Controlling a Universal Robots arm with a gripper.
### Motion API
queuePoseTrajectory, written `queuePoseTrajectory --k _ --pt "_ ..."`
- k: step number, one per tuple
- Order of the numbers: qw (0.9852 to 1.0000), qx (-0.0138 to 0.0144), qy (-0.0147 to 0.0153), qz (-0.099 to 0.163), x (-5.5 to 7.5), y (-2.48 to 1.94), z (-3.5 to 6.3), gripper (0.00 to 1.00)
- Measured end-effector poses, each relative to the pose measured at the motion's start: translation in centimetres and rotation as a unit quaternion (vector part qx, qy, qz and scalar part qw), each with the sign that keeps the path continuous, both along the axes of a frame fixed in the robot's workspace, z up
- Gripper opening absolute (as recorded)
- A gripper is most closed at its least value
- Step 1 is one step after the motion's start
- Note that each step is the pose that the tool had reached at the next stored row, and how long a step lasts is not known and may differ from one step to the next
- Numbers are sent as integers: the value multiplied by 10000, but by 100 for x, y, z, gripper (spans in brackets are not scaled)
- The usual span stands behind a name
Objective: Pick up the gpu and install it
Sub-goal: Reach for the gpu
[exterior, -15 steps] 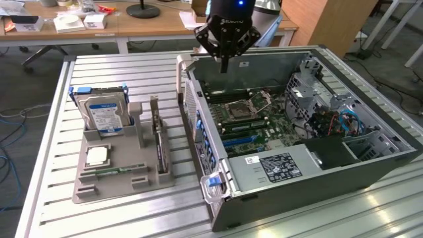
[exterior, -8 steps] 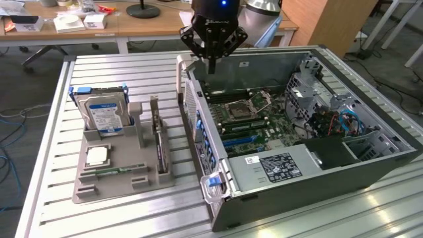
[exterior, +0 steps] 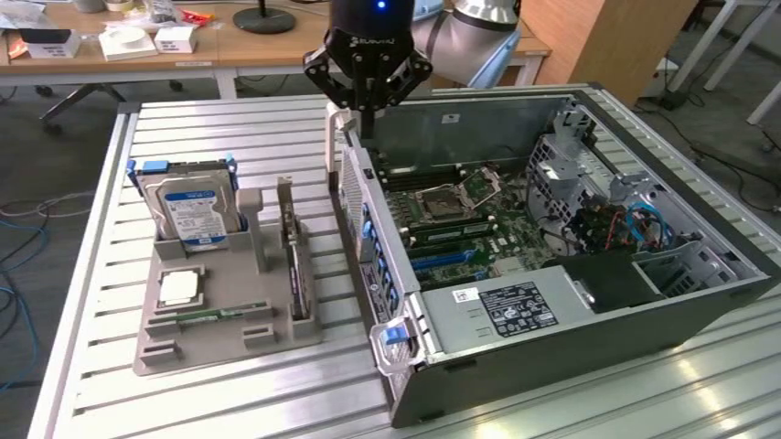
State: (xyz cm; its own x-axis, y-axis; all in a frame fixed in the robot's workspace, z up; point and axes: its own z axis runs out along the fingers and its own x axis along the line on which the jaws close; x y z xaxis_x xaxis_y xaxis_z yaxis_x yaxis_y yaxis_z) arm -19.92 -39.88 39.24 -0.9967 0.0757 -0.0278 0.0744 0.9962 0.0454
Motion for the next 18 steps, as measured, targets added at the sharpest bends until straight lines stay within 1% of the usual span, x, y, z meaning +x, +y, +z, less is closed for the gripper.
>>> queuePoseTrajectory --k 16,17,18 --pt "10000 0 -7 -3 -558 0 -9 10" --pt "10000 0 -8 -4 -626 0 -11 10" --pt "10000 0 -8 -4 -658 0 -13 10"
